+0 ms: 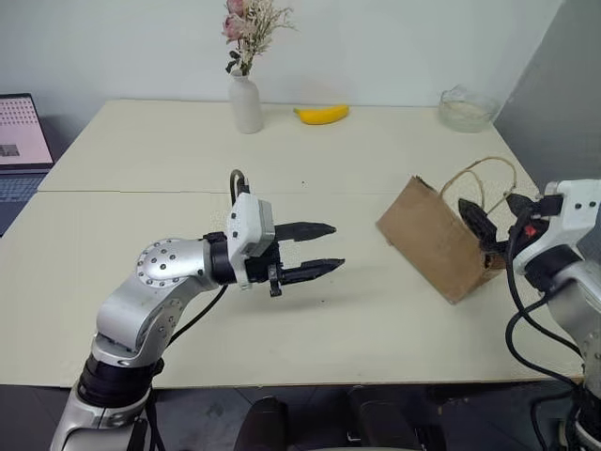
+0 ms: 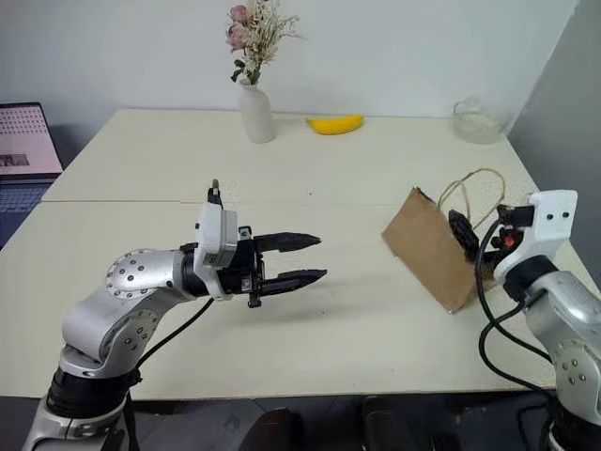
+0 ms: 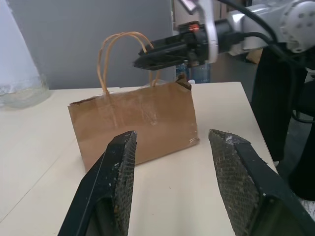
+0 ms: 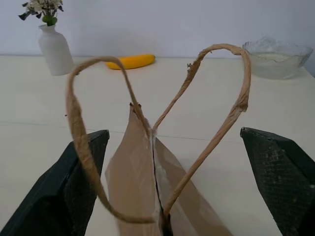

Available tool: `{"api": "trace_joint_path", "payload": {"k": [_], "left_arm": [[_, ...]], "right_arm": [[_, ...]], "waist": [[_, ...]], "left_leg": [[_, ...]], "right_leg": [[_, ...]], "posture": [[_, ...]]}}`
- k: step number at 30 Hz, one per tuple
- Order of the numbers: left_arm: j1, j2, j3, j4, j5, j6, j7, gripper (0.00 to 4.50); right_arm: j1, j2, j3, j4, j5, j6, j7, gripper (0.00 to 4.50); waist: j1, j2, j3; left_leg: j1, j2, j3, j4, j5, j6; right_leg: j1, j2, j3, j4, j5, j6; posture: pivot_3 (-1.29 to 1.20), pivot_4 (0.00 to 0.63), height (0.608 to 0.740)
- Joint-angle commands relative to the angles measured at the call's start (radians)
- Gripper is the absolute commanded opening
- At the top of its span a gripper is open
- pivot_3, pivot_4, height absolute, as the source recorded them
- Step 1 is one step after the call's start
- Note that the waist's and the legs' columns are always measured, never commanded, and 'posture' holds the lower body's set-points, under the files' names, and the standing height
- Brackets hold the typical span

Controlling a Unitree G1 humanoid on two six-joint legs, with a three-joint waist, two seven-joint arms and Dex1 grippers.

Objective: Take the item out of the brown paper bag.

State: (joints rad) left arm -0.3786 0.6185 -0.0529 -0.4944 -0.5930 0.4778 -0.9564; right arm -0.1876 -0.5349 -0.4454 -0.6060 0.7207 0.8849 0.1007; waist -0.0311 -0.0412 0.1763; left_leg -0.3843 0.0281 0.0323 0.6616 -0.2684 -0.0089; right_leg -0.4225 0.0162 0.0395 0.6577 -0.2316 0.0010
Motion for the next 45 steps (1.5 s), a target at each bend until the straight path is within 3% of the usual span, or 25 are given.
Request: {"api": "trace_joint_path", "payload": {"k": [1, 12, 13, 21, 29, 38, 45], "left_arm": [[0.005, 0.012, 0.016, -0.039, -0.014, -0.011, -0.006, 2.48], [0.006, 0.024, 0.035, -0.04, -0.027, -0.01, -0.012, 2.48], [0.005, 0.027, 0.037, -0.04, -0.03, -0.008, -0.014, 2.48], [0.034, 0.029, 0.076, -0.078, -0.041, 0.013, 0.054, 2.48], [0.17, 0.007, 0.153, -0.21, -0.046, 0.047, 0.231, 2.48], [0.315, -0.075, 0.277, -0.228, 0.043, -0.004, 0.446, 2.48], [0.369, -0.081, 0.309, -0.207, 0.111, -0.073, 0.477, 2.48]], "right_arm": [[-0.034, -0.015, -0.011, -0.004, -0.009, -0.003, -0.017, 4.1], [-0.093, -0.079, 0.007, 0.007, -0.045, -0.012, 0.019, 0.24], [-0.101, -0.089, 0.013, 0.012, -0.051, -0.012, 0.024, 0.04], [-0.28, -0.166, 0.143, 0.112, -0.157, -0.079, 0.096, 0.04], [-0.633, -0.082, 0.3, 0.417, -0.242, -0.17, 0.186, 0.04], [-0.945, 0.209, 0.451, 0.85, -0.357, -0.341, 0.25, 0.04], [-1.132, 0.42, 0.479, 1.245, -0.456, -0.56, 0.267, 0.04]], "waist": [[0.0, 0.0, 0.0], [0.0, 0.0, 0.0], [0.0, 0.0, 0.0], [-0.003, 0.002, 0.001], [-0.005, 0.003, 0.002], [-0.008, 0.004, 0.003], [-0.003, 0.004, 0.003]], "left_leg": [[0.0, 0.0, 0.0, 0.0, 0.0, 0.0], [0.0, 0.0, 0.0, 0.0, 0.0, 0.0], [0.0, 0.0, 0.0, 0.0, 0.0, 0.0], [0.0, 0.0, 0.002, 0.0, 0.0, 0.0], [0.0, 0.001, 0.001, 0.0, 0.0, 0.0], [0.0, 0.002, 0.002, 0.0, 0.0, 0.0], [-0.003, 0.001, 0.002, -0.001, 0.0, 0.0]], "right_leg": [[0.0, 0.0, 0.0, 0.0, 0.0, 0.0], [0.0, 0.0, 0.0, 0.0, 0.0, 0.0], [0.0, 0.0, 0.0, 0.0, 0.0, 0.0], [-0.001, 0.0, 0.001, 0.0, 0.0, 0.0], [-0.002, 0.0, 0.001, 0.0, 0.0, 0.0], [-0.002, 0.0, 0.001, 0.001, 0.0, 0.0], [-0.004, -0.001, 0.001, 0.001, 0.001, -0.001]], "posture": [[0.0, 0.15, 0.74], [0.0, 0.15, 0.74], [0.0, 0.15, 0.74], [0.0, 0.15, 0.74], [0.0, 0.15, 0.74], [0.0, 0.15, 0.74], [0.0, 0.15, 0.74]]}}
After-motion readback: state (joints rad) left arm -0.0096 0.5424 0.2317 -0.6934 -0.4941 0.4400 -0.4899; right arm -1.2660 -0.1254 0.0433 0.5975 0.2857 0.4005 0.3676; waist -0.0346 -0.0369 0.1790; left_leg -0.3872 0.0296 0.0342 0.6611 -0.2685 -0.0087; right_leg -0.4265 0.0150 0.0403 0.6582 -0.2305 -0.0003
